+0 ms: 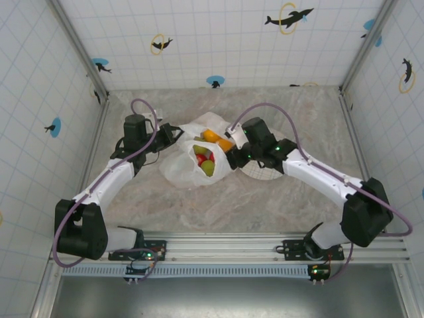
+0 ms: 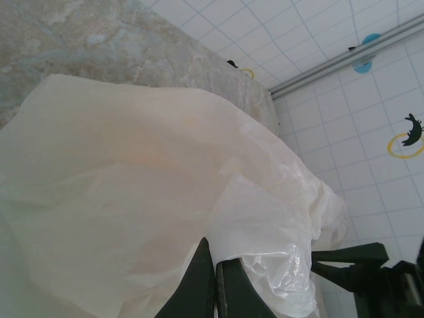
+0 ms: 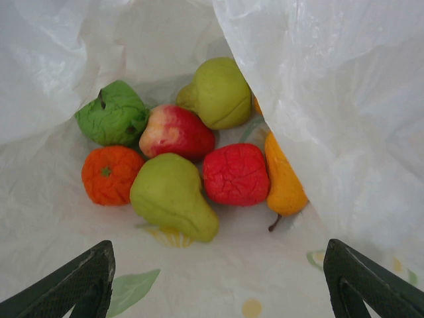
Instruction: Place the fruits into the plastic bag
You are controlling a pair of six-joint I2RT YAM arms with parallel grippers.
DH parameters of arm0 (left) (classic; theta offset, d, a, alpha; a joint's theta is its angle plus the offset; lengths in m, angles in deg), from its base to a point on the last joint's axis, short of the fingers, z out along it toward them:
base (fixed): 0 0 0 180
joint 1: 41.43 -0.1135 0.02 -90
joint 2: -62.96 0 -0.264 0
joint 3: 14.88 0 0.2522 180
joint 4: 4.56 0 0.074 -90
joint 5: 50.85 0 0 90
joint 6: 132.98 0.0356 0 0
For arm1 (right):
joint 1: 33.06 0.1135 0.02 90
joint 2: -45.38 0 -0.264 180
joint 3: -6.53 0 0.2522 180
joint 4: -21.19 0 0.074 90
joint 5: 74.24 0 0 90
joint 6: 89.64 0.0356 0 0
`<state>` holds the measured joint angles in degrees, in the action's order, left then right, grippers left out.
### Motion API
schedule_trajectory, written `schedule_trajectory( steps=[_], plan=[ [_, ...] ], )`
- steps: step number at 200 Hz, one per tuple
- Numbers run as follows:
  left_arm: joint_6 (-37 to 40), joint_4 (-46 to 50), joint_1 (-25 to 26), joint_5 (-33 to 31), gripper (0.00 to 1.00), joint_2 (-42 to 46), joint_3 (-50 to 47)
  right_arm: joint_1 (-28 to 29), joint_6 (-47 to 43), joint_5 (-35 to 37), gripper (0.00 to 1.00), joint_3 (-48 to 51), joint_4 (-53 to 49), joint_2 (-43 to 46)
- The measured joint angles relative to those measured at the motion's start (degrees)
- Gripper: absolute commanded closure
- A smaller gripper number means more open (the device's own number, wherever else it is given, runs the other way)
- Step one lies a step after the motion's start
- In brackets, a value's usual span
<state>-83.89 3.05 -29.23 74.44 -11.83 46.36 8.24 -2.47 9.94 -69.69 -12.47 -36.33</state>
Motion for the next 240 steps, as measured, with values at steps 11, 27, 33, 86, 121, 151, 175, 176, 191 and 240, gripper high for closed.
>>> schedule_trajectory(
  steps=[11, 27, 33, 86, 121, 151, 175, 176, 191, 240],
  plan=[
    [0.00, 0.15, -0.04, -0.02, 1.00, 0.00, 0.00, -0.22, -0.98, 0.26, 0.16, 0.00, -1.20, 1.73],
    [0.00, 0.17, -0.24, -0.15, 1.00, 0.00, 0.00, -0.74, -1.92, 0.90, 0.17, -0.02, -2.21, 4.24],
    [0.00, 0.17, -0.28, -0.20, 1.00, 0.00, 0.00, -0.92, -2.14, 1.36, 0.17, 0.00, -2.54, 5.18],
    [0.00, 0.31, -0.33, -0.20, 1.00, 0.00, 0.00, -2.19, -3.45, 4.96, 0.22, 0.00, -3.15, 10.08],
    [0.00, 0.35, -0.33, -0.20, 1.00, 0.00, 0.00, -3.26, -3.50, 6.38, 0.19, 0.39, -2.03, 12.76],
    [0.00, 0.37, -0.37, -0.20, 1.00, 0.00, 0.00, -7.26, 0.17, 8.90, 0.17, 2.56, -0.46, 14.82],
    [0.00, 0.39, -0.37, -0.22, 1.00, 0.00, 0.00, -14.45, 5.25, 6.01, 0.17, 5.51, 1.66, 15.21],
    [0.00, 0.39, -0.37, -0.22, 1.00, 0.00, 0.00, -14.62, 5.42, 5.84, 0.17, 5.60, 1.70, 15.19],
    [0.00, 0.44, -0.37, -0.20, 1.00, 0.00, 0.00, -16.48, 8.07, 3.39, 0.18, 7.15, 2.32, 14.47],
    [-0.02, 0.55, -0.37, -0.20, 1.00, 0.00, 0.00, -16.15, 14.43, -5.31, 0.36, 8.11, 9.01, 5.79]
  ],
)
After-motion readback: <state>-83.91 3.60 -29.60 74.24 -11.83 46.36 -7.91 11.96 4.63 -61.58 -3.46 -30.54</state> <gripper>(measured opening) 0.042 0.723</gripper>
